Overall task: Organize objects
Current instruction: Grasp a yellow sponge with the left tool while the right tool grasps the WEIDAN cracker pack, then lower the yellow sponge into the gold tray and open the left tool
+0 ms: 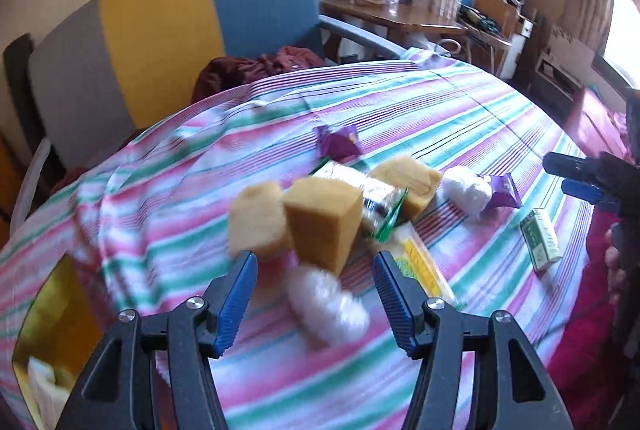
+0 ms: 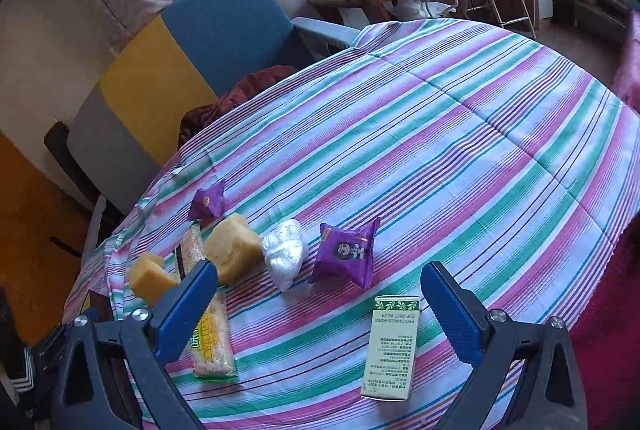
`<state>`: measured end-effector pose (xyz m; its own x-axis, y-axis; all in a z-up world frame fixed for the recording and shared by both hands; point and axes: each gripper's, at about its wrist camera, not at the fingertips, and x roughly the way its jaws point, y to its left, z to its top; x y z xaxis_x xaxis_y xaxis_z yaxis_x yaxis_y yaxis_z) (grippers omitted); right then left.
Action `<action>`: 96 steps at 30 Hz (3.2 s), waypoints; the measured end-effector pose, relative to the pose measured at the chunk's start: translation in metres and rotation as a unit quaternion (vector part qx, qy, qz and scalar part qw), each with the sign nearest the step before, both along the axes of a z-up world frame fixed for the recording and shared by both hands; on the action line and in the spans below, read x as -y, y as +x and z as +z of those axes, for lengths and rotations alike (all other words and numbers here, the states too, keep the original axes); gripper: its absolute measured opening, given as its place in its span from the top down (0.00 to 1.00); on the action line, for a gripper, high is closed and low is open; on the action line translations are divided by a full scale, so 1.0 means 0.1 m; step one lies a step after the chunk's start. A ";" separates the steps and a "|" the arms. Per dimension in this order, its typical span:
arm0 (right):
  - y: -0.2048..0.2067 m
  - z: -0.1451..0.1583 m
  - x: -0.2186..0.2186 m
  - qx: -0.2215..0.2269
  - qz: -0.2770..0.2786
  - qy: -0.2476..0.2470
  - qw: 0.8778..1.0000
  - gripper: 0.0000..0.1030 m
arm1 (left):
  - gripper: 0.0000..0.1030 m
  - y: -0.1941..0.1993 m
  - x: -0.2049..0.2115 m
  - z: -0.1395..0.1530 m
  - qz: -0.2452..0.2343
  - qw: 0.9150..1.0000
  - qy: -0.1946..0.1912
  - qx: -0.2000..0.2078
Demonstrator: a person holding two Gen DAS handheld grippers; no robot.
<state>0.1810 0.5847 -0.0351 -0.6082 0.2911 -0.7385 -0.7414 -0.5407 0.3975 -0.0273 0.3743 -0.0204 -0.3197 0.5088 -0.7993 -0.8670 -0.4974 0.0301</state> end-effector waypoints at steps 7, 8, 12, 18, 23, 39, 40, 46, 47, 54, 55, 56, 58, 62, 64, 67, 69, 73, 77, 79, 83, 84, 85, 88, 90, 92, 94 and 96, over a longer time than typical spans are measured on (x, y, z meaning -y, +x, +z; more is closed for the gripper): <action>-0.02 -0.03 -0.01 0.000 0.014 -0.006 1.000 0.00 | 0.41 -0.15 -0.44 -0.25 -0.038 0.999 -0.038 -0.008; -0.02 -0.03 -0.01 0.001 0.016 -0.007 1.000 0.00 | 0.41 -0.17 -0.49 -0.28 -0.043 0.998 -0.039 -0.005; -0.06 -0.04 0.00 0.005 0.024 -0.007 1.000 0.00 | 0.50 -0.24 -0.56 -0.42 -0.040 0.998 -0.043 0.003; -0.13 -0.04 0.07 0.017 0.047 0.006 0.999 0.00 | 0.55 -0.17 -0.25 -0.18 -0.020 0.999 0.026 0.009; -0.21 -0.06 0.14 0.026 0.072 0.006 0.997 0.00 | 0.55 -0.04 0.22 0.20 0.004 0.996 0.089 0.012; -0.93 -0.32 0.92 0.136 0.234 0.016 0.963 0.24 | 0.55 0.37 1.68 0.27 0.067 0.990 0.120 0.042; -1.00 -0.34 0.95 0.141 0.233 0.015 0.962 0.24 | 0.54 0.37 1.74 0.27 0.074 0.989 0.123 0.044; -1.27 -0.53 0.97 0.159 0.226 0.007 0.961 0.24 | 0.55 0.33 2.17 0.34 0.114 0.982 0.144 0.040; -1.30 -0.56 0.97 0.157 0.226 0.004 0.961 0.24 | 0.55 0.32 2.25 0.36 0.123 0.981 0.146 0.036; -1.43 -0.72 1.15 0.209 0.254 0.070 0.942 0.52 | 0.55 0.17 2.94 0.41 0.222 0.965 0.138 0.016; -1.43 -0.72 1.16 0.211 0.255 0.076 0.940 0.54 | 0.54 0.13 3.07 0.40 0.242 0.961 0.135 0.014; -1.43 -0.72 1.16 0.212 0.257 0.077 0.940 0.54 | 0.55 0.09 3.20 0.40 0.264 0.956 0.129 0.012; -1.43 -0.73 1.17 0.215 0.260 0.082 0.938 0.54 | 0.55 0.04 3.44 0.36 0.298 0.947 0.116 0.005; -1.42 -0.75 1.16 0.213 0.266 0.081 0.937 0.53 | 0.55 -0.04 3.76 0.23 0.338 0.937 0.090 0.013; -1.41 -0.75 1.16 0.212 0.269 0.083 0.936 0.53 | 0.55 -0.06 3.79 0.14 0.340 0.937 0.071 0.020; -1.38 -0.74 1.15 0.210 0.269 0.085 0.936 0.53 | 0.55 -0.09 3.75 0.01 0.336 0.940 0.051 0.030; -1.37 -0.74 1.16 0.209 0.268 0.087 0.936 0.53 | 0.55 -0.11 3.73 -0.05 0.330 0.942 0.044 0.031; -1.36 -0.74 1.15 0.209 0.269 0.089 0.936 0.53 | 0.53 -0.15 3.66 -0.14 0.329 0.944 0.018 0.028; -1.36 -0.74 1.15 0.209 0.269 0.094 0.935 0.53 | 0.52 -0.17 3.70 -0.20 0.341 0.939 0.016 0.037; -1.36 -0.74 1.16 0.210 0.270 0.097 0.935 0.53 | 0.51 -0.20 3.72 -0.23 0.349 0.936 0.015 0.038; -1.35 -0.74 1.19 0.210 0.271 0.104 0.934 0.54 | 0.50 -0.23 3.75 -0.29 0.354 0.934 0.016 0.042; -1.35 -0.74 1.19 0.210 0.271 0.106 0.933 0.54 | 0.50 -0.24 3.75 -0.29 0.354 0.934 0.014 0.041; -1.37 -0.75 1.19 0.210 0.271 0.107 0.933 0.54 | 0.49 -0.24 3.75 -0.29 0.353 0.935 0.015 0.043; -1.37 -0.75 1.19 0.210 0.271 0.108 0.933 0.54 | 0.46 -0.30 3.76 -0.37 0.345 0.936 0.018 0.067; -1.36 -0.75 1.20 0.209 0.270 0.109 0.934 0.54 | 0.45 -0.33 3.79 -0.41 0.358 0.930 0.019 0.082; -1.35 -0.75 1.20 0.208 0.270 0.109 0.934 0.54 | 0.42 -0.32 3.83 -0.38 0.366 0.926 0.031 0.086; -1.35 -0.75 1.20 0.208 0.269 0.109 0.934 0.54 | 0.39 -0.28 3.84 -0.31 0.367 0.927 0.038 0.072; -1.35 -0.75 1.21 0.208 0.268 0.111 0.934 0.54 | 0.38 -0.24 3.85 -0.24 0.368 0.927 0.042 0.056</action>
